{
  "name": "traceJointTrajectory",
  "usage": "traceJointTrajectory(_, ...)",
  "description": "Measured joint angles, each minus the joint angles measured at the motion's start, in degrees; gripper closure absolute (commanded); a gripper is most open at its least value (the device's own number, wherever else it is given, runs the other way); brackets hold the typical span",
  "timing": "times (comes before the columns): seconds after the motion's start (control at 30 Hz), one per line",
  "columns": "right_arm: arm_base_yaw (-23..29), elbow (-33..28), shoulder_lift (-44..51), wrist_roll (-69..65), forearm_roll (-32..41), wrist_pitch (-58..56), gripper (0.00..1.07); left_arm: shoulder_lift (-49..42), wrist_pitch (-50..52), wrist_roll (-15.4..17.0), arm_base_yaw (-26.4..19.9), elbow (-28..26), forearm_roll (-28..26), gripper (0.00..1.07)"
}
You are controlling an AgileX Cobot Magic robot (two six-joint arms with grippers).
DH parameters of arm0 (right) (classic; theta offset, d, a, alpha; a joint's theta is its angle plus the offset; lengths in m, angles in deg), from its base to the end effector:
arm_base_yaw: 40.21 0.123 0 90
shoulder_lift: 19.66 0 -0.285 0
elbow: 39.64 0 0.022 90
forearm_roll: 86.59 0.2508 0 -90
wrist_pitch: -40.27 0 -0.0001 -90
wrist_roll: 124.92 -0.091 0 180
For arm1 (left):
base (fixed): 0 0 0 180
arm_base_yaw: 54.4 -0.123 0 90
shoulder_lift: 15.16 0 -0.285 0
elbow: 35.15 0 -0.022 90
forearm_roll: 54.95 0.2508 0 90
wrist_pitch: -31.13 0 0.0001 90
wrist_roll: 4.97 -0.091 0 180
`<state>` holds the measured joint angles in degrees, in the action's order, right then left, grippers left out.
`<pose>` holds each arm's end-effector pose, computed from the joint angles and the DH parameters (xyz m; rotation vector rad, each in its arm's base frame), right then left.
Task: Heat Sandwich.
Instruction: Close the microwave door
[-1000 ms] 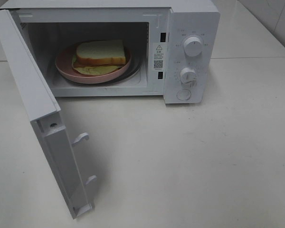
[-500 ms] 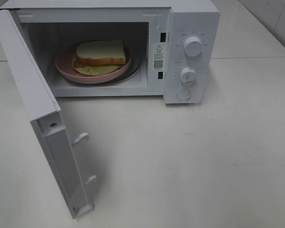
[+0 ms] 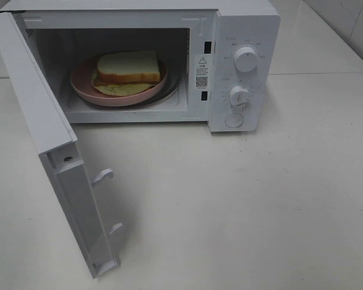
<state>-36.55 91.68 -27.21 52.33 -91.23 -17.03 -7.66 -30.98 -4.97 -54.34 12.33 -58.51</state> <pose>-0.0026 -0.0064 0.2819 -0.0148 1.9790 -0.0232 -0.0089 -0.0050 0.2807 0.0057 2.0429 -0.0749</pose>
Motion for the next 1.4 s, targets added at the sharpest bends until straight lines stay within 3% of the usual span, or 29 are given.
traceJointTrajectory(1.4,0.0,0.0,0.0,0.0,0.0,-0.1,0.32,0.0,0.0,0.0,0.0,0.0,0.0,0.1)
